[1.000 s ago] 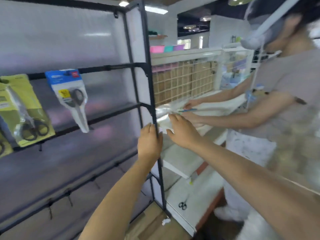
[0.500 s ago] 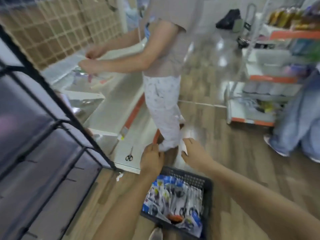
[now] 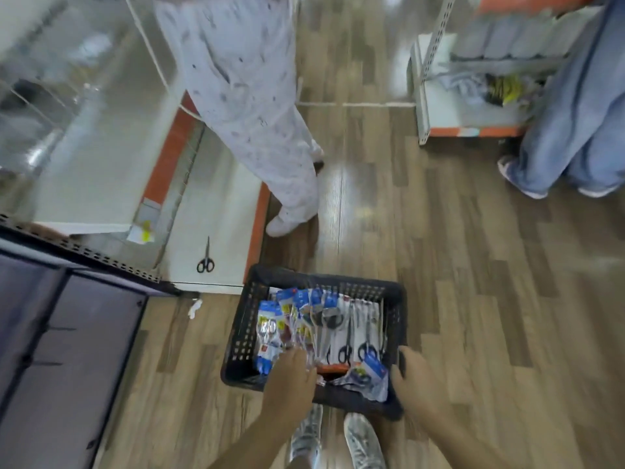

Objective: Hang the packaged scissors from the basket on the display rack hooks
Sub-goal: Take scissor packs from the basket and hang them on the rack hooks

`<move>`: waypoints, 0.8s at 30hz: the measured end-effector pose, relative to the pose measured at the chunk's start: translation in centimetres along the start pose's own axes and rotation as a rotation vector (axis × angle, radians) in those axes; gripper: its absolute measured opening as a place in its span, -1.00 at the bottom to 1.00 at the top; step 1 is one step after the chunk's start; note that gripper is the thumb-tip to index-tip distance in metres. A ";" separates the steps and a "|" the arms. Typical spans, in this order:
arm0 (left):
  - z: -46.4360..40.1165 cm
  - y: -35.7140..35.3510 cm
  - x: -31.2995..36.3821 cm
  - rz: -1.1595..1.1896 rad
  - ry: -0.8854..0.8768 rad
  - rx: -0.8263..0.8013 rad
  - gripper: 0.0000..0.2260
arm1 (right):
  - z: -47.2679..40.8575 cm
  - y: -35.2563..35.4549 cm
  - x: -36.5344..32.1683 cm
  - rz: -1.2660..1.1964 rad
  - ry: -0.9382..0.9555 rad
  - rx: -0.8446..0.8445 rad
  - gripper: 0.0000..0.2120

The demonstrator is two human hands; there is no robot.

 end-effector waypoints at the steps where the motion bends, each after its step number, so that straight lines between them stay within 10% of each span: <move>1: -1.0 -1.4 -1.5 0.006 0.006 -0.021 -0.80 | -1.2 -1.2 0.4 -0.029 -0.028 -0.013 -0.82; 24: -30.2 -25.2 -23.8 0.154 0.146 0.248 -0.73 | -37.7 -25.2 -0.9 -0.284 0.008 0.060 -0.35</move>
Point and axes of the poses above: each hand's wrist, its own z-axis away from the middle knuckle, its own y-axis out of the back of the hand, x = y × z, the point moved 9 cm from there along -z, towards the middle knuckle, and after that the axes turned 12 degrees about -y, right-handed, at the moved point
